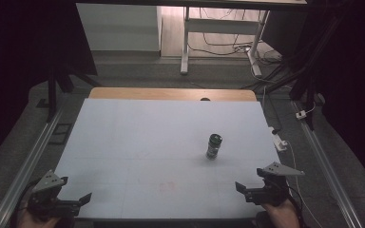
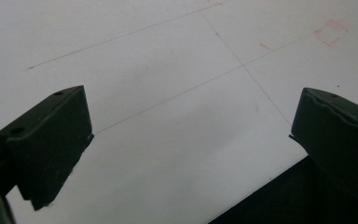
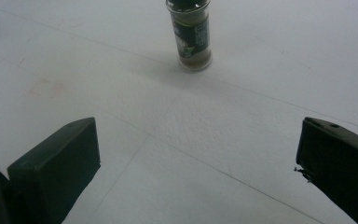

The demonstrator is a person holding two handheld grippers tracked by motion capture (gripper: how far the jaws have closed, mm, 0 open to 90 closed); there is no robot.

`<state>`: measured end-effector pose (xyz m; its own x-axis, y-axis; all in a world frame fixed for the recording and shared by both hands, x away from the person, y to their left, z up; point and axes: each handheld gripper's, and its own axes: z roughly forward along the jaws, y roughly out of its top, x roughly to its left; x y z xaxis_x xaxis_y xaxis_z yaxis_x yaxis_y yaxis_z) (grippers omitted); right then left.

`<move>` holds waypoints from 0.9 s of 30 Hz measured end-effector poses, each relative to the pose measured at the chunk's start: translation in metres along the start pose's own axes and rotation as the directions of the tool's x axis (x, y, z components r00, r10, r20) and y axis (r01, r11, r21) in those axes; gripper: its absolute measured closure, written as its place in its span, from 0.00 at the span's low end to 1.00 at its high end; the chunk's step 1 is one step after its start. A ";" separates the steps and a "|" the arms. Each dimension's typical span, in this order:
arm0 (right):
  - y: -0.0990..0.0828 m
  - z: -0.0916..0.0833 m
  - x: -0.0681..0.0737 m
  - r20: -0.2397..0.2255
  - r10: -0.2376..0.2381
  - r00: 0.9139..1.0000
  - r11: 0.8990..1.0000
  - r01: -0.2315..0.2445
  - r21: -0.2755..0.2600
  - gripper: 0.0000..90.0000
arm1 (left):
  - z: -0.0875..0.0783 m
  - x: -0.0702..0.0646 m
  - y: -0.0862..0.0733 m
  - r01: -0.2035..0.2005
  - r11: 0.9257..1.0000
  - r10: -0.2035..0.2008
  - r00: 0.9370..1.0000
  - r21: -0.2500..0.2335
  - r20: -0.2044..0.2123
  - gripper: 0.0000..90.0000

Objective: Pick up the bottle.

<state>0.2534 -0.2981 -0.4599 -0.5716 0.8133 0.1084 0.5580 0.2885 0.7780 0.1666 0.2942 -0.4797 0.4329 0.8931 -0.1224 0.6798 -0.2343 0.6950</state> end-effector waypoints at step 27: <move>0.001 0.000 -0.001 -0.032 0.003 0.999 1.000 -0.003 0.000 0.00 | 0.005 -0.008 0.005 -0.058 0.998 0.056 0.997 0.027 0.057 0.00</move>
<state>0.2546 -0.2988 -0.4594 -0.5889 0.7975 0.1310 0.5602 0.2860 0.7774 0.1699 0.2839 -0.4791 0.5033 0.8553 -0.1233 0.6696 -0.2958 0.6813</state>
